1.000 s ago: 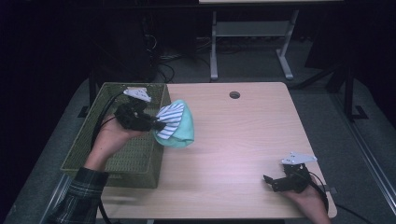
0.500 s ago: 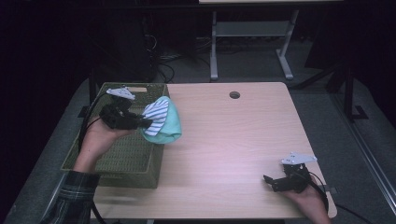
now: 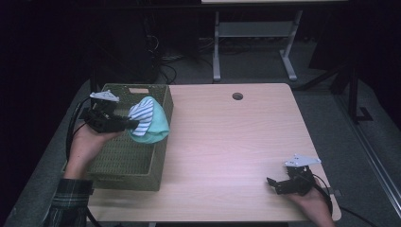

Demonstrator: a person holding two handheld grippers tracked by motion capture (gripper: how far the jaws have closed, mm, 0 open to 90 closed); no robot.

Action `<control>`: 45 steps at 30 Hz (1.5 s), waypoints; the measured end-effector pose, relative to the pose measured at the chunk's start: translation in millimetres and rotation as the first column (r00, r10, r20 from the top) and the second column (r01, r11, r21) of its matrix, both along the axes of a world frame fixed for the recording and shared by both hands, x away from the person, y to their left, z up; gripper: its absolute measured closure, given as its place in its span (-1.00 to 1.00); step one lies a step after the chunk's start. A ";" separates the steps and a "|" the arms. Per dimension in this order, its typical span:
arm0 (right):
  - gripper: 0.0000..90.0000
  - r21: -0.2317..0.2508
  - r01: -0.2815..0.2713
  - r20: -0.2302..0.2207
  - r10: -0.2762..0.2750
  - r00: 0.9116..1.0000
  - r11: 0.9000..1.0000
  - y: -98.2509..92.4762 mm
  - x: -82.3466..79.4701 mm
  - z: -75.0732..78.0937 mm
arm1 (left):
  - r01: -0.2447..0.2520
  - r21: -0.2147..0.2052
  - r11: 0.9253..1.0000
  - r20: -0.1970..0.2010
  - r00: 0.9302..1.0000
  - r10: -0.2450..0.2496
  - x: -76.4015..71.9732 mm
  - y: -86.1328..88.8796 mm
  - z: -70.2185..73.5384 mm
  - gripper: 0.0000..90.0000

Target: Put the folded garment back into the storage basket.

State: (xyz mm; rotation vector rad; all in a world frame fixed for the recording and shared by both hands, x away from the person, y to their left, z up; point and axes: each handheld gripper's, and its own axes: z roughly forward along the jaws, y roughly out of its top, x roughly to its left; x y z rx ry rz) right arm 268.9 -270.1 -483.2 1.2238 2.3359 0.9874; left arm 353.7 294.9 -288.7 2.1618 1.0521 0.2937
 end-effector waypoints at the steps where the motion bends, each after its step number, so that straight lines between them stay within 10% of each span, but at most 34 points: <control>1: -0.95 0.000 0.001 0.000 -0.001 1.000 1.000 0.1 0.0 0.0 | -0.006 0.007 1.000 0.000 1.000 0.006 -0.1 2.6 -1.3 0.65; 23: -0.95 0.000 0.000 0.000 0.000 1.000 1.000 0.0 0.0 0.0 | -0.158 0.025 0.987 -0.030 0.987 0.159 0.2 45.9 -44.6 0.65; 45: -0.95 0.000 0.001 -0.001 -0.001 1.000 1.000 0.1 -0.1 0.0 | -0.181 0.088 0.979 -0.095 0.977 0.189 15.7 52.0 -98.0 0.64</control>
